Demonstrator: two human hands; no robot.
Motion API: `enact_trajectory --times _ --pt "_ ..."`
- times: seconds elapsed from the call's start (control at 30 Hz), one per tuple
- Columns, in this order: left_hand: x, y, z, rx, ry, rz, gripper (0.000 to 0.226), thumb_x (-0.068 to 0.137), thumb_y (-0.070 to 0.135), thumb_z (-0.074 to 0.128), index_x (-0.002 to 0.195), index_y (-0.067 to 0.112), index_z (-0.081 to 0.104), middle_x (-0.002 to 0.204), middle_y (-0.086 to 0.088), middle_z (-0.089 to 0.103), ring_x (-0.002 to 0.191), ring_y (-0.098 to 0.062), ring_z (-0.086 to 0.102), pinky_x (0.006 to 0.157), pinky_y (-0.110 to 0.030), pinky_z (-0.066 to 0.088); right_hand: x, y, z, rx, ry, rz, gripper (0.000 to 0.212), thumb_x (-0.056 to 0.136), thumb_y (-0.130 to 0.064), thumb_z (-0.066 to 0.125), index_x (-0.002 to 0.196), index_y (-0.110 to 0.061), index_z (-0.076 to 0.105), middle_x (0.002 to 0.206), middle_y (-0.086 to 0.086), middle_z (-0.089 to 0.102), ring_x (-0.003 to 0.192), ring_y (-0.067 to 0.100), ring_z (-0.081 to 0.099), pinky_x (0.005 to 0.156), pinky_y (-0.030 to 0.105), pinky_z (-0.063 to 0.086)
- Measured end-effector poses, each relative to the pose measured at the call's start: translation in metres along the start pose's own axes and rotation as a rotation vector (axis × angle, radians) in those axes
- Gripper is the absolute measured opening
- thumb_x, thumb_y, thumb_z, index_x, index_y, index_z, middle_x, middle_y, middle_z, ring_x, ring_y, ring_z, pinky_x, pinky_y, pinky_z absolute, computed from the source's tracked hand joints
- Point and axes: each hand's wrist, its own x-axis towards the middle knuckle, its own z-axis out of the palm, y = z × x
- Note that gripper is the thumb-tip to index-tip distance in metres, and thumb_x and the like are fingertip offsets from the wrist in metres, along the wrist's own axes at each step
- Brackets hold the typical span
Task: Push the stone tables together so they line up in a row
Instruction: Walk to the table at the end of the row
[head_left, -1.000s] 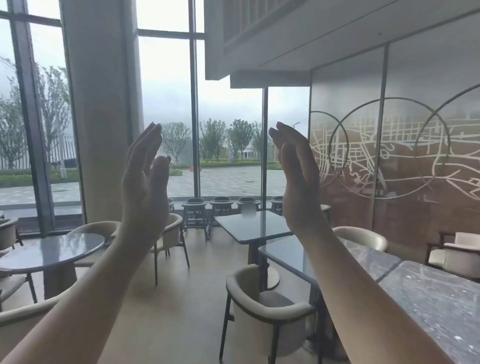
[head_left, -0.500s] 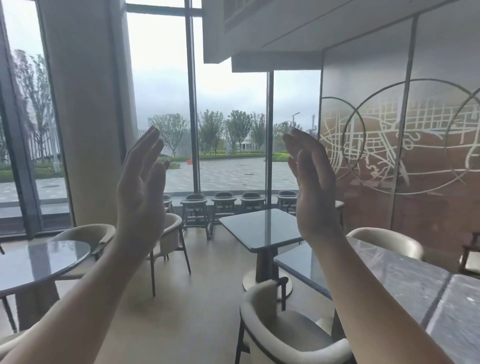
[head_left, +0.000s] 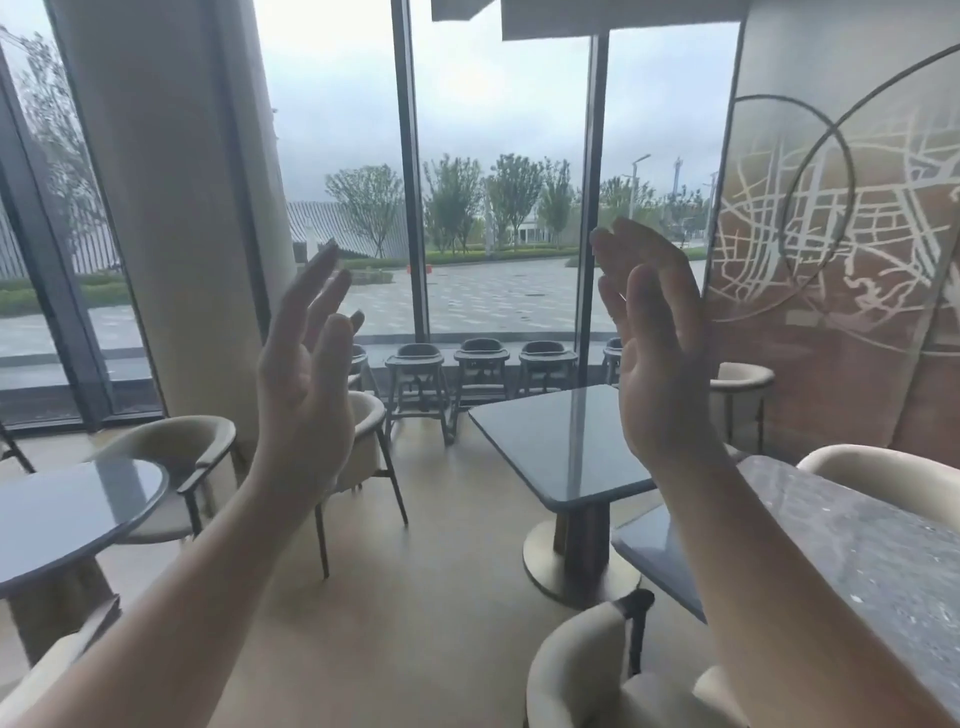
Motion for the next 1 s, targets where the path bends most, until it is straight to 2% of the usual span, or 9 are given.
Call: enact_trajectory --times 0.17,0.37,0.43,0.5,0.57,0.73,0.83,1.0 --pt "0.029 -0.133 0.023 0.005 -0.052 -0.067 0.055 0.100 0.031 0.039 0.149 0.005 0.041 0.153 -0.002 0.047 0.143 -0.022 0.049 0.109 -0.061 0.044 0.044 0.126 0.037 -0.058 -0.028 0.060 0.039 0.100 -0.048 0.047 0.134 -0.034 0.058 0.146 0.003 0.067 0.143 0.011 0.058 0.124 0.037 0.039" --pt "0.068 -0.306 0.025 -0.055 -0.082 -0.080 0.053 0.102 0.030 0.038 0.149 0.005 0.040 0.156 -0.007 0.045 0.143 -0.024 0.048 0.107 -0.058 0.047 0.085 0.290 0.090 -0.074 -0.002 0.069 0.038 0.101 -0.050 0.048 0.133 -0.034 0.060 0.144 0.002 0.068 0.142 0.013 0.059 0.125 0.045 0.040" --pt "0.083 -0.370 0.023 -0.061 -0.114 -0.113 0.057 0.103 0.040 0.041 0.149 0.006 0.040 0.158 -0.005 0.044 0.143 -0.022 0.048 0.107 -0.057 0.048 0.100 0.348 0.109 -0.091 0.006 0.088 0.038 0.102 -0.059 0.052 0.133 -0.038 0.061 0.144 0.000 0.068 0.143 0.014 0.059 0.124 0.045 0.041" --pt "0.098 -0.431 0.021 -0.093 -0.129 -0.131 0.066 0.101 0.054 0.043 0.150 0.009 0.040 0.158 -0.002 0.044 0.144 -0.021 0.048 0.108 -0.058 0.046 0.113 0.399 0.123 -0.114 0.035 0.094 0.051 0.097 -0.074 0.055 0.134 -0.040 0.062 0.144 -0.006 0.068 0.144 0.014 0.058 0.123 0.043 0.040" --pt "0.116 -0.491 0.023 -0.115 -0.153 -0.157 0.069 0.099 0.057 0.044 0.150 0.010 0.041 0.158 0.002 0.045 0.144 -0.020 0.048 0.108 -0.059 0.046 0.131 0.451 0.133 -0.145 0.066 0.132 0.056 0.093 -0.077 0.056 0.134 -0.040 0.064 0.144 -0.007 0.068 0.144 0.014 0.058 0.125 0.047 0.039" --pt "0.154 -0.627 0.039 -0.158 -0.184 -0.230 0.059 0.100 0.055 0.045 0.148 0.021 0.043 0.154 0.001 0.050 0.143 -0.023 0.049 0.108 -0.062 0.044 0.166 0.569 0.151 -0.239 0.089 0.203 0.049 0.094 -0.080 0.053 0.132 -0.051 0.066 0.149 -0.005 0.065 0.146 0.017 0.056 0.126 0.053 0.037" --pt "0.174 -0.707 0.059 -0.188 -0.203 -0.234 0.053 0.101 0.055 0.043 0.146 0.028 0.044 0.150 0.011 0.053 0.142 -0.022 0.050 0.107 -0.060 0.046 0.190 0.643 0.156 -0.263 0.104 0.224 0.049 0.095 -0.080 0.051 0.133 -0.053 0.064 0.150 -0.009 0.065 0.147 0.016 0.055 0.126 0.056 0.035" --pt "0.202 -0.852 0.112 -0.209 -0.237 -0.235 0.054 0.103 0.049 0.041 0.148 0.019 0.043 0.150 0.014 0.053 0.143 -0.022 0.049 0.106 -0.056 0.048 0.237 0.789 0.154 -0.291 0.121 0.235 0.048 0.097 -0.078 0.049 0.135 -0.051 0.063 0.151 -0.007 0.063 0.148 0.017 0.053 0.126 0.056 0.034"
